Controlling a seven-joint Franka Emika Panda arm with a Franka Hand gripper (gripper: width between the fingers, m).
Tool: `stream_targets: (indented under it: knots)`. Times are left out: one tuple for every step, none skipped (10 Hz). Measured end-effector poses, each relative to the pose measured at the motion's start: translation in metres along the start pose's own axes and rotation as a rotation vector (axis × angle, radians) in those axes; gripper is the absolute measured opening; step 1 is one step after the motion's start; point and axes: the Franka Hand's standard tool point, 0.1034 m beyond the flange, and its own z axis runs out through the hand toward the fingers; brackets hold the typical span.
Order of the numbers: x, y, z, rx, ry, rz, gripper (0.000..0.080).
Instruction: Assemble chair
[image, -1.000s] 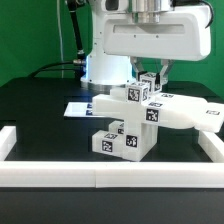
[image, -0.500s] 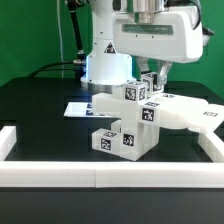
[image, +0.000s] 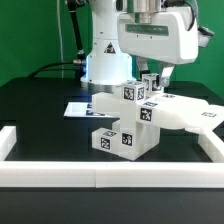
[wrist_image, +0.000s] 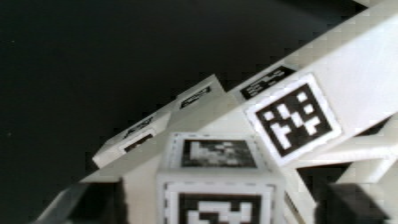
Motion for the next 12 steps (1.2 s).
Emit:
stream_targets:
  knots:
    - [-0.0012, 0.0002, 0.0013, -0.003, -0.001, -0.003, 0.0617]
    - [-0.0021, -0.0002, 0.0015, -0.005, 0.0, -0.019, 0.0642]
    - [-0.002, -0.0002, 0.0015, -0.007, 0.003, -0.139, 0.0642]
    - [-0.002, -0.0001, 0.0018, -0.008, 0.002, -0.227, 0.0649]
    - [-0.0024, -0.0001, 0.0019, -0.008, 0.002, -0.294, 0.0649]
    - [-0.003, -0.0004, 0.002, -0.008, 0.002, -0.346, 0.0649]
    - [-0.0034, -0.0005, 0.002, -0.008, 0.001, -0.434, 0.0649]
    - [-0.0035, -0.0005, 0.0022, -0.009, 0.001, -0.528, 0.0649]
    - [-0.0035, -0.0003, 0.0025, -0.01, 0.0, -0.606, 0.0649]
    - [-0.0035, -0.0002, 0.0028, -0.01, 0.0, -0.648, 0.0649]
    - [-0.0033, 0.0001, 0.0032, -0.011, 0.0, -0.75, 0.0649]
    - [-0.0032, 0.0005, 0.0037, -0.012, -0.001, -0.827, 0.0649]
